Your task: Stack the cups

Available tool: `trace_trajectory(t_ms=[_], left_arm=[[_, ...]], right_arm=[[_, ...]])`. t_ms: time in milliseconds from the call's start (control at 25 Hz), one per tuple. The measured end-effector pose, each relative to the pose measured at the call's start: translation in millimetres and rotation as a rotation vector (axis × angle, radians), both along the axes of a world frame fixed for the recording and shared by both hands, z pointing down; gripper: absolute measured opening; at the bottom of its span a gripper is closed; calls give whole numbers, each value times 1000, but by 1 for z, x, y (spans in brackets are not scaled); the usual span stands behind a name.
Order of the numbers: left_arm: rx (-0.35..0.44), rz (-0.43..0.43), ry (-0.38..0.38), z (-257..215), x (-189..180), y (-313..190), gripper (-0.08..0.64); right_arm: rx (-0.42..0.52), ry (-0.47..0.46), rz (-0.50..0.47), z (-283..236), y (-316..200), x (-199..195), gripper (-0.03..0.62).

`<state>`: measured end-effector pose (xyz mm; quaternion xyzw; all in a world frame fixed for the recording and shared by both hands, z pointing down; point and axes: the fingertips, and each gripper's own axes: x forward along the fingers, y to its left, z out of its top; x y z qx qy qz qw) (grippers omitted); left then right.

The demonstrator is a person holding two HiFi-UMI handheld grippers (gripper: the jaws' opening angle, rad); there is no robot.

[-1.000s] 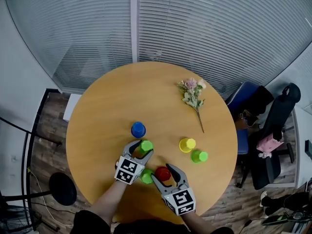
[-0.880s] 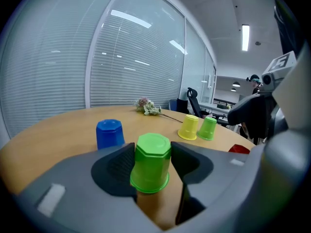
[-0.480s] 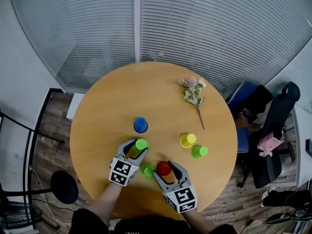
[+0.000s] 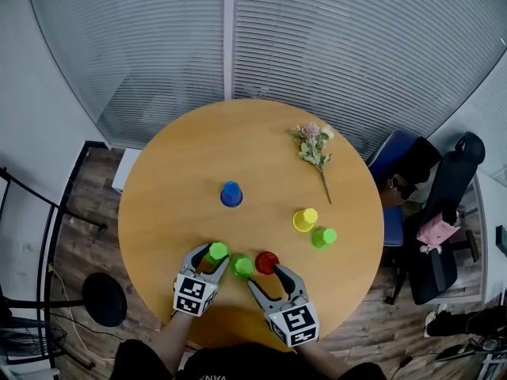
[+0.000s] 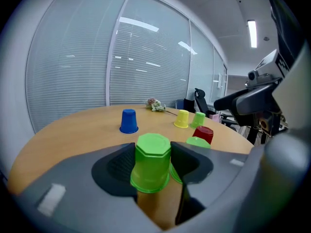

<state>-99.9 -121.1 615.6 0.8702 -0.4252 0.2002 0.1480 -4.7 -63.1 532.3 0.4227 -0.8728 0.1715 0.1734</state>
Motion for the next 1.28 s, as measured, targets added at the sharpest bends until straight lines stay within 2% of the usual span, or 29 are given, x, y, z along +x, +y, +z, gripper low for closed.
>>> trace_trajectory(t_ms=[560, 760, 880, 1040, 1280], left_arm=[[-20, -35, -3, 12, -4, 32, 233], [-44, -37, 20, 13, -2, 39, 235], [-44, -67, 28, 10, -6, 41, 266], [-2, -106, 59, -14, -10, 41, 273], [90, -48, 114, -64, 19, 41, 273]], right_arm=[[15, 4, 10, -1, 19, 4, 253], [12, 0, 6, -1, 23, 4, 253], [9, -2, 10, 0, 25, 6, 253], [19, -4, 21, -3, 25, 11, 253], [29, -2, 47, -5, 23, 28, 253]])
